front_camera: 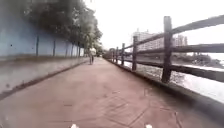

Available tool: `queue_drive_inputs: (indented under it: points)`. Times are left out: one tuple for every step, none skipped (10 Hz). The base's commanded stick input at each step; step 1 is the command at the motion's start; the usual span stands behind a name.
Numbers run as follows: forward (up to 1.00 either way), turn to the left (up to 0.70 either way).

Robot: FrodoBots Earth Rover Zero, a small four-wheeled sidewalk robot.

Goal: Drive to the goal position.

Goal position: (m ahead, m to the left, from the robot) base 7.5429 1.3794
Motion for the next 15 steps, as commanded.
queue_drive_inputs:
  points:
    - [1.00,0.00]
    - [1.00,0.00]
    - [1.00,0.00]
    - [1.00,0.00]
    - [1.00,0.00]
    - [1.00,0.00]
    - [1.00,0.00]
    - [1.00,0.00]
    - [1.00,0.00]
    - [1.00,0.00]
    - [1.00,-0.40]
    - [1.00,-0.40]
    - [1.00,-0.24]
    - [1.00,-0.07]
    - [1.00,0.00]
